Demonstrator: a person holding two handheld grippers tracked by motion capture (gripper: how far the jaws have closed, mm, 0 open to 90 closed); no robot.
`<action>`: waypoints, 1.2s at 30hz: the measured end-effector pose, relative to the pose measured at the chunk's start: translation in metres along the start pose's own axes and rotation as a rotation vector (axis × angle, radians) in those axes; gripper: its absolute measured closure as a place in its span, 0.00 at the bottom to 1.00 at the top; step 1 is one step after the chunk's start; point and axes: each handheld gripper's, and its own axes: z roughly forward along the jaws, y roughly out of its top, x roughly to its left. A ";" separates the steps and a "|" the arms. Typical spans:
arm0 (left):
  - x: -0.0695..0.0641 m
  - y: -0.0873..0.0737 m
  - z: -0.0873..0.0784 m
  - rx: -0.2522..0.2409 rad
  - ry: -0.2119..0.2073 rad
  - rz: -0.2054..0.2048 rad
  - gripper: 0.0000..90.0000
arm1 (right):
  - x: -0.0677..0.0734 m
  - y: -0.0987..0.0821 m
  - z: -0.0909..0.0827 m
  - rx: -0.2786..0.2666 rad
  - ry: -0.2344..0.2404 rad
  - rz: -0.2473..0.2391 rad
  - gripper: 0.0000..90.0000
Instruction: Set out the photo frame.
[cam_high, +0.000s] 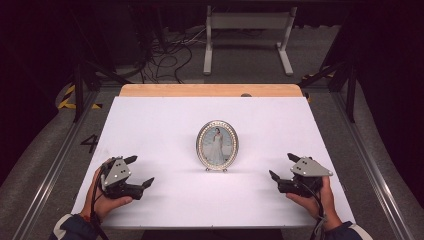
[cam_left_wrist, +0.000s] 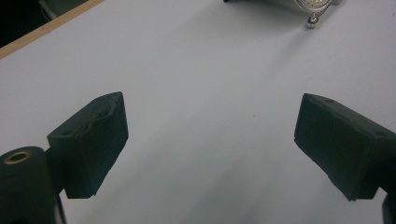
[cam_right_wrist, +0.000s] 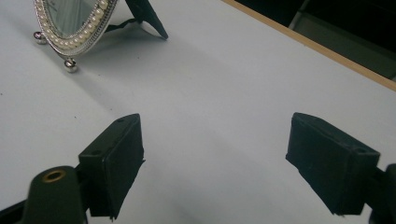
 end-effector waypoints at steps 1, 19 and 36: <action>0.001 -0.002 -0.002 0.006 0.005 -0.002 0.11 | -0.002 -0.003 -0.002 0.001 -0.003 0.005 0.20; 0.023 -0.040 -0.030 -0.010 0.058 -0.134 0.12 | -0.019 -0.036 -0.023 0.023 -0.065 0.097 0.14; 0.021 -0.039 -0.030 -0.030 0.060 -0.154 0.12 | -0.019 -0.044 -0.025 0.031 -0.094 0.095 0.14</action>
